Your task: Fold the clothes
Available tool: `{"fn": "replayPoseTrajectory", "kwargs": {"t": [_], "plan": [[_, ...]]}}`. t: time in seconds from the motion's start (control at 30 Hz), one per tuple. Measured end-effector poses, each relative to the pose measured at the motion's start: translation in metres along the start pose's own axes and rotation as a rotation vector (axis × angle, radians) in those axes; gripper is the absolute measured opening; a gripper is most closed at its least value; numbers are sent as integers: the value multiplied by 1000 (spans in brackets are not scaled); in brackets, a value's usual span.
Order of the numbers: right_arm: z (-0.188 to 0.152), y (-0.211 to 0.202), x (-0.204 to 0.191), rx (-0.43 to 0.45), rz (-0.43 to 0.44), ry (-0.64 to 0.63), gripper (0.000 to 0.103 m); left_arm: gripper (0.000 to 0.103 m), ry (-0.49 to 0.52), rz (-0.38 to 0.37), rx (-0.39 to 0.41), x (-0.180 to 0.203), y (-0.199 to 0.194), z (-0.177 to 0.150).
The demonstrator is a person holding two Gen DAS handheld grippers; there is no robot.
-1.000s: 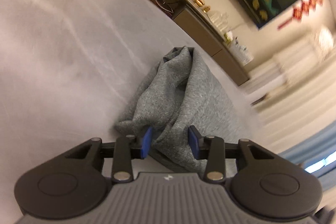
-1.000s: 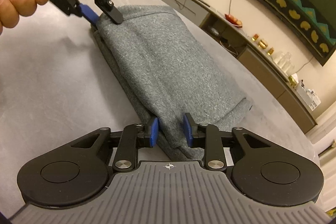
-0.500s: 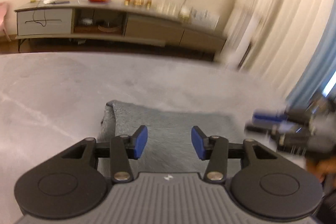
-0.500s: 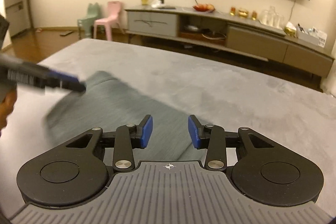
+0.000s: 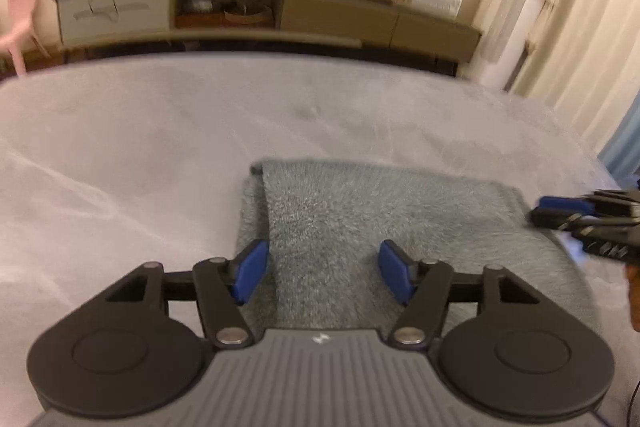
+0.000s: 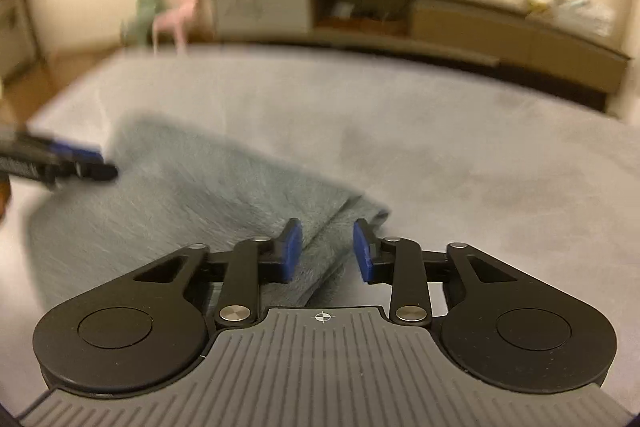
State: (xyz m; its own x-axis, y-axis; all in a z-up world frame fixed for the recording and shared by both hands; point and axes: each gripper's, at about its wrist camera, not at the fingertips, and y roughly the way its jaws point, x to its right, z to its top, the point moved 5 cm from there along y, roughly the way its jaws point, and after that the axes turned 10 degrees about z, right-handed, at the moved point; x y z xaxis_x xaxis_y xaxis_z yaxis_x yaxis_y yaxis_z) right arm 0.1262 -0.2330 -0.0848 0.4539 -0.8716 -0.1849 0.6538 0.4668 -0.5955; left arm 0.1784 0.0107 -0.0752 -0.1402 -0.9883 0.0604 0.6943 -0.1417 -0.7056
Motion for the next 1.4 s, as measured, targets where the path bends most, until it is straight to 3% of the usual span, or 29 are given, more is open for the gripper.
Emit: {"fn": "replayPoseTrajectory", "kwargs": {"t": [0.07, 0.17, 0.23, 0.27, 0.3, 0.37, 0.5, 0.57, 0.63, 0.67, 0.73, 0.87, 1.13, 1.23, 1.3, 1.4], "plan": [[-9, -38, -19, 58, 100, 7, 28, 61, 6, -41, 55, -10, -25, -7], [-42, -51, -49, 13, 201, -34, 27, 61, 17, -28, 9, -17, -20, -28], [-65, -33, -53, -62, 164, -70, 27, 65, 0, 19, -38, -23, -3, -38], [-71, -27, -47, -66, 132, -59, 38, 65, -36, 3, -39, -27, -1, -39], [-76, -22, -42, -68, 101, -48, 39, 62, -71, 0, -36, -30, -4, -38], [-68, -36, -38, -28, 71, 0, 31, 59, -75, 12, 3, -31, -24, -35], [-53, -79, -60, 101, 125, -33, 30, 61, -60, -53, 69, -24, -55, -41], [-57, -70, -73, 65, 169, -62, 30, 61, -42, -37, 31, -21, -44, -48], [-68, -40, -69, -31, 121, -87, 27, 62, -20, -5, -14, -18, -25, -56], [-73, -23, -63, -79, 84, -87, 33, 63, -15, -5, -24, -18, -15, -57], [-67, -10, -42, -59, 92, 7, 37, 68, -25, 4, -17, -18, 2, -49], [-41, 8, -8, -55, 64, 133, 39, 68, 1, 38, -8, -10, 28, -21], [-25, 38, 25, -44, 86, 237, 42, 72, -17, 66, 4, -6, 60, 10], [-20, 50, 24, -48, 84, 226, 43, 75, -45, 98, 14, -7, 50, 6], [-15, 42, 19, -52, 34, 184, 44, 77, -43, 125, 29, -6, 28, 1], [-15, 16, -5, -70, 0, 98, 47, 92, -20, 126, 68, 4, -9, -10]]}}
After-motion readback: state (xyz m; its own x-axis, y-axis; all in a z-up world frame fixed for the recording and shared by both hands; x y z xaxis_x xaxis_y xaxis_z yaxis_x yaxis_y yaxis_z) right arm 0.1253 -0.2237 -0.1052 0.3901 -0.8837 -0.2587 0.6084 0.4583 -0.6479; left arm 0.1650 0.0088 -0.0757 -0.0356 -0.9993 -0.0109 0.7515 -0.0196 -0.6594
